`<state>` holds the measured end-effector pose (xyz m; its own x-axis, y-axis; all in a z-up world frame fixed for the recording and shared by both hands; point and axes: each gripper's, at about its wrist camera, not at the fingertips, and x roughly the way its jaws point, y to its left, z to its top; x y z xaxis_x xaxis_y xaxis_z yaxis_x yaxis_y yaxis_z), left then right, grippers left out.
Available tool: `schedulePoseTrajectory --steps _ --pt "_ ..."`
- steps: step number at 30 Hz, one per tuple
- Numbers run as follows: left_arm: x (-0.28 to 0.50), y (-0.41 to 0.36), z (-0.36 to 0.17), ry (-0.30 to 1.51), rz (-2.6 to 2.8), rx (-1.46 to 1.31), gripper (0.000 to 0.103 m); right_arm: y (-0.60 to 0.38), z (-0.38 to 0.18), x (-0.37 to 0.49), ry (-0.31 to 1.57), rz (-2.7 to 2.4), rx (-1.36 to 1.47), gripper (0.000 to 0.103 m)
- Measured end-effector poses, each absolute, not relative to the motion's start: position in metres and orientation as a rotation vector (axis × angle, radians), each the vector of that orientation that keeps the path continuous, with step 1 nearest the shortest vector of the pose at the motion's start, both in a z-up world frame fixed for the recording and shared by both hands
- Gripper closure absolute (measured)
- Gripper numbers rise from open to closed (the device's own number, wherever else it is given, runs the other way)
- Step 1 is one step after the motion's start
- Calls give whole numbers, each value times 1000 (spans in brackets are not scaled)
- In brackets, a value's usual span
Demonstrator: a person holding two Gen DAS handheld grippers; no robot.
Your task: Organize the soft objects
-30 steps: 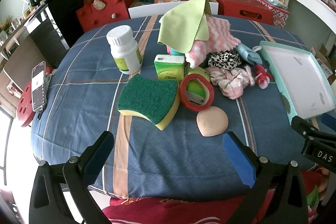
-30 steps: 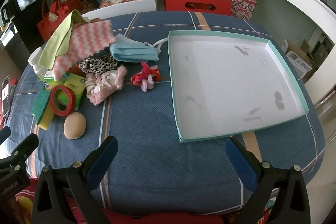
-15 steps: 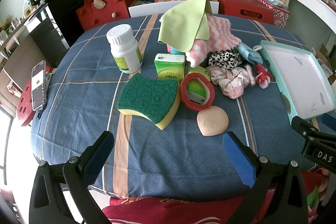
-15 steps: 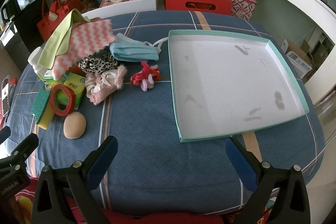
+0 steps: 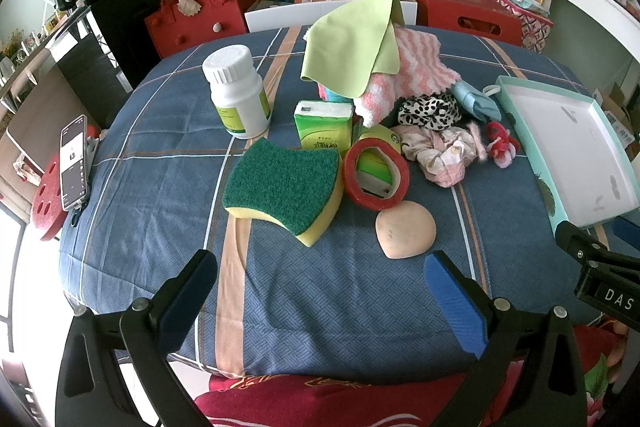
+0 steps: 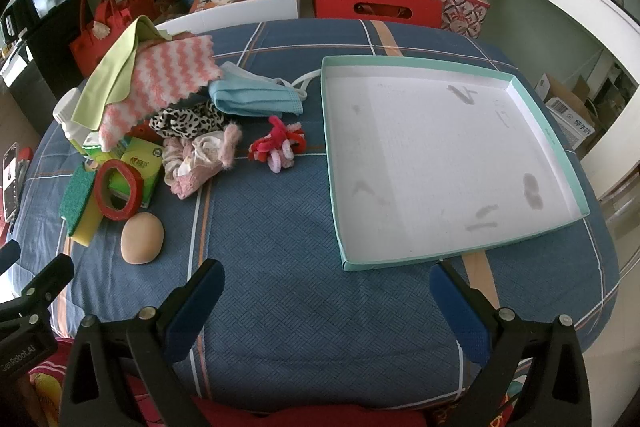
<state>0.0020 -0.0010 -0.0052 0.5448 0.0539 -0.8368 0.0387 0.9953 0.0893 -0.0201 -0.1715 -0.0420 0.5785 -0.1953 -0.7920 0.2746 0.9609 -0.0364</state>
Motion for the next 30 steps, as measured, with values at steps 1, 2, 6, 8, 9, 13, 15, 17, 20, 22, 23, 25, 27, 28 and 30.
schedulePoseTrajectory --steps 1,2,6,8,9,13,15,17,20,22,23,25,27,28,30 --pt "2 0 -6 995 9 100 0 -171 -42 -20 914 -275 94 0" --pt "2 0 -6 996 9 100 0 -171 -42 -20 914 -275 94 0" --pt "0 1 -7 996 9 100 0 -171 -42 -20 914 -276 93 0" --pt "1 1 -7 998 9 99 0 -171 -42 -20 914 -277 91 0" --pt "1 1 -7 999 10 99 0 -171 -42 -20 914 -276 93 0" --pt "1 1 -7 1000 10 100 0 -171 -42 -20 914 -275 94 0" --pt "1 1 -7 1000 10 100 0 -171 -42 -20 915 -276 93 0" --pt "2 1 -6 1001 11 101 0 -171 -42 -20 915 -276 93 0" --pt "2 1 -5 1002 12 100 0 -171 -41 -20 916 -276 92 0" --pt "2 1 -5 1003 11 100 0 -172 -41 -20 915 -276 92 0" --pt "2 1 -5 1004 12 100 0 -172 -42 -20 916 -276 92 0" --pt "2 1 -5 1003 12 101 0 -171 -41 -20 916 -275 93 0" --pt "2 1 -5 1003 12 101 0 -171 -41 -20 916 -275 93 0" --pt "2 1 -5 1003 12 101 0 -171 -41 -20 916 -276 92 0" --pt "2 1 -5 1003 12 101 0 -171 -41 -20 916 -276 92 0"
